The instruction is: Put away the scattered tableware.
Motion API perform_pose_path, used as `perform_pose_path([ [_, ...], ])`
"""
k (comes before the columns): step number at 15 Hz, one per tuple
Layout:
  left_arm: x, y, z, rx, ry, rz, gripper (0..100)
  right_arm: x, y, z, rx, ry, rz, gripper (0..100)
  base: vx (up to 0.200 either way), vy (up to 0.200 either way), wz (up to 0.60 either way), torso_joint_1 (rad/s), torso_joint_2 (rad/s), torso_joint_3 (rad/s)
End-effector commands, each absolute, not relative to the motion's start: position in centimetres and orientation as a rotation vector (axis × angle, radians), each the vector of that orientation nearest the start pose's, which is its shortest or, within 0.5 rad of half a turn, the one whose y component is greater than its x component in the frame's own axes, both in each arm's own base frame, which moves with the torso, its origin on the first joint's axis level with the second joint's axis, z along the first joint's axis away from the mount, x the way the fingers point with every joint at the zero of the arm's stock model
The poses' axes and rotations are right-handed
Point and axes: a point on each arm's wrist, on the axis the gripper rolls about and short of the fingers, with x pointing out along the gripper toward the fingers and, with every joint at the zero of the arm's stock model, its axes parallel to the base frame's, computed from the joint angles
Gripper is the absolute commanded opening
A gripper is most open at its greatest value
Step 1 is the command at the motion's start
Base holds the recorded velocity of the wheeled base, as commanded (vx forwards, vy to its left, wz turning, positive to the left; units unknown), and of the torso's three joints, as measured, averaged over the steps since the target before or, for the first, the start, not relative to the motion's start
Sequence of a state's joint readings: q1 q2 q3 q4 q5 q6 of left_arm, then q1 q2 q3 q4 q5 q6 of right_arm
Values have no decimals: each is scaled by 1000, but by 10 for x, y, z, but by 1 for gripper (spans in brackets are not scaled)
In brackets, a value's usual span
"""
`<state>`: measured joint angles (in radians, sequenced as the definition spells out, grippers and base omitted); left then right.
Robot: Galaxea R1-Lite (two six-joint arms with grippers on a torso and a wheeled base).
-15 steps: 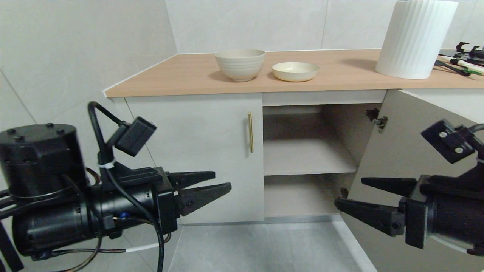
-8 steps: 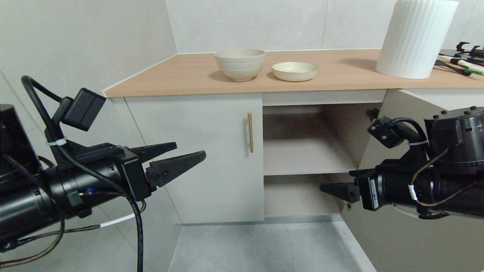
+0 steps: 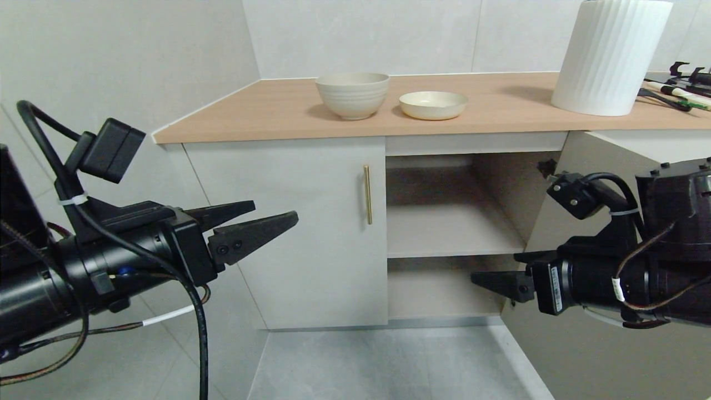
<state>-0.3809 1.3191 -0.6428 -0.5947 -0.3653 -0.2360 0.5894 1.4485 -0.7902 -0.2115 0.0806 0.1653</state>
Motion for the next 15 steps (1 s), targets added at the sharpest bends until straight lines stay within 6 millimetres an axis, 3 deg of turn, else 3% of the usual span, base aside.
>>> perform_pose_path([
  [1,193,-85,232,-224,174,-730,100,190,137,211,44,473,643,100,0,0,0,0,0,0],
  [2,194,-86,231,-224,175,-730,100,190,136,209,40,479,646,100,0,0,0,0,0,0],
  [15,199,-88,226,-224,199,-730,100,188,135,199,-2,473,658,100,200,0,0,2,2,3],
])
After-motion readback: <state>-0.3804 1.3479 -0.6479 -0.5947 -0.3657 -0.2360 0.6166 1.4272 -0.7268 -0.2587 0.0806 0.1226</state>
